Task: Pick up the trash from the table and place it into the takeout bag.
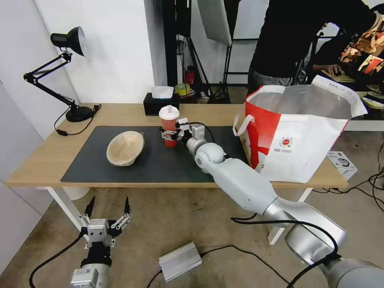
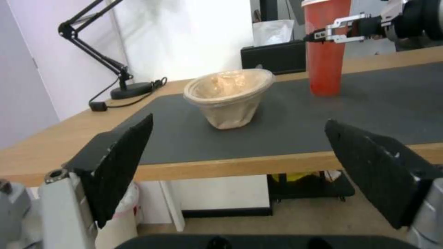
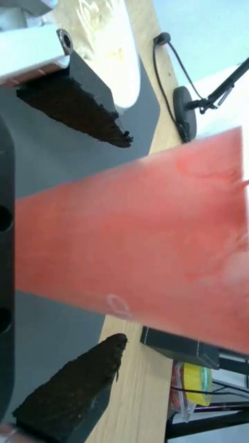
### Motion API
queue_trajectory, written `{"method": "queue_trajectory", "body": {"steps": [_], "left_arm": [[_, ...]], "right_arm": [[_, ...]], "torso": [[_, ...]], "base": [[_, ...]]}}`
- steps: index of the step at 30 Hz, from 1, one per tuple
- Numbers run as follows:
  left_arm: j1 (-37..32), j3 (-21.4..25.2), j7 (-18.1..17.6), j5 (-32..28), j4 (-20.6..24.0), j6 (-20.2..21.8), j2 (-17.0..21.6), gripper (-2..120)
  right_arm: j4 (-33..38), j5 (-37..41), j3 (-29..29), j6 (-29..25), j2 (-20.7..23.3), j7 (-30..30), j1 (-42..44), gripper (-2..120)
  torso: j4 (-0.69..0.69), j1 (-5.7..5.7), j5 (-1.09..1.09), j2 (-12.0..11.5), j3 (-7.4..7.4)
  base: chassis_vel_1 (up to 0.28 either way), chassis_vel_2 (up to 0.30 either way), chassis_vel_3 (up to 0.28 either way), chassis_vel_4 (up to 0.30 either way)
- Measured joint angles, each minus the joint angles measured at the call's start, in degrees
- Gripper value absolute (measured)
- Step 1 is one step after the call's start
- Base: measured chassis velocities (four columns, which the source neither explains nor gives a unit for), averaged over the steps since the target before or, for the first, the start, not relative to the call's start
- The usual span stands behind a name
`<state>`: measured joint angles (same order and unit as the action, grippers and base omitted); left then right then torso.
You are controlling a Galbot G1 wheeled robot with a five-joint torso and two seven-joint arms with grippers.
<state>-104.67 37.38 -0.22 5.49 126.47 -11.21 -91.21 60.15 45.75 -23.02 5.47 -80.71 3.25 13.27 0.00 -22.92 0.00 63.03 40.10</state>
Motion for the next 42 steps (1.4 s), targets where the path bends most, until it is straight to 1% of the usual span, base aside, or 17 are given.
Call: {"method": "queue_trajectory", "body": {"steps": [14,19,20,23,24,27,28,29,33,34,38,39,42], "left_arm": [[0.12,-0.06,0.00,0.00,-0.21,-0.12,0.00,100],[0.26,-0.20,0.00,0.00,-0.30,-0.22,0.00,100],[0.29,-0.23,0.00,0.00,-0.40,-0.45,0.01,100],[0.34,-0.22,-0.01,-0.01,-0.65,-1.11,0.01,100],[0.34,-0.22,-0.01,-0.01,-0.65,-1.11,0.01,100],[0.32,-0.19,0.00,-0.01,-0.72,-1.22,0.00,100],[0.32,-0.17,0.00,-0.02,-0.73,-1.23,0.00,100],[0.32,-0.17,0.00,-0.02,-0.73,-1.23,0.00,100],[0.34,-0.10,0.00,-0.03,-0.73,-1.23,0.00,100],[0.34,-0.10,0.00,-0.03,-0.73,-1.23,0.00,100],[0.36,-0.10,0.01,-0.04,-0.74,-1.24,0.00,100],[0.36,-0.10,0.01,-0.04,-0.74,-1.24,0.00,100],[0.38,-0.08,0.02,-0.04,-0.74,-1.23,0.03,100]], "right_arm": [[-4.65,-1.41,1.17,-1.69,-2.30,-1.41,-0.23,100],[-5.76,-1.79,1.36,-1.82,-3.16,-1.60,-0.35,96],[-6.01,-1.88,1.39,-1.88,-3.36,-1.63,-0.35,93],[-7.10,-2.21,1.44,-2.24,-3.98,-1.93,-0.48,81],[-7.10,-2.21,1.44,-2.24,-3.98,-1.93,-0.48,81],[-8.36,-2.40,1.56,-2.93,-4.68,-2.46,-0.69,66],[-8.57,-2.45,1.57,-3.02,-4.85,-2.59,-0.73,63],[-8.57,-2.45,1.57,-3.02,-4.85,-2.59,-0.73,63],[-8.65,-2.48,1.55,-3.08,-5.08,-2.66,-0.82,44],[-8.65,-2.48,1.55,-3.08,-5.08,-2.66,-0.82,44],[-8.03,-2.46,1.37,-3.07,-4.98,-2.66,-0.86,26],[-8.03,-2.46,1.37,-3.07,-4.98,-2.66,-0.86,26],[-7.40,-2.41,1.21,-3.07,-4.52,-2.57,-0.70,16]], "torso": [[0.00,0.00,0.00,0.00,0.00],[0.00,0.00,0.00,0.00,0.01],[0.00,0.00,0.00,0.00,0.01],[0.00,0.00,0.00,0.00,0.01],[0.00,0.00,0.00,0.00,0.01],[0.00,0.00,0.00,0.00,0.01],[0.00,0.00,0.00,0.00,0.01],[0.00,0.00,0.00,0.00,0.01],[0.00,0.00,0.00,0.00,0.01],[0.00,0.00,0.00,0.00,0.01],[0.00,0.00,0.00,0.00,0.01],[0.00,0.00,0.00,0.00,0.01],[0.00,0.00,0.00,0.00,0.00]], "base": [[0.000,0.000,0.000,0.000],[0.000,0.000,0.000,0.000],[0.000,0.000,0.000,0.000],[0.000,0.000,0.000,0.000],[0.000,0.000,0.000,0.000],[0.000,0.000,0.000,0.000],[0.000,0.000,0.000,0.000],[0.000,0.000,0.000,0.000],[0.000,0.000,0.000,0.000],[0.000,0.000,0.000,0.000],[0.000,0.000,0.000,0.000],[0.000,0.000,0.000,0.000],[0.000,0.000,0.000,0.000]]}}
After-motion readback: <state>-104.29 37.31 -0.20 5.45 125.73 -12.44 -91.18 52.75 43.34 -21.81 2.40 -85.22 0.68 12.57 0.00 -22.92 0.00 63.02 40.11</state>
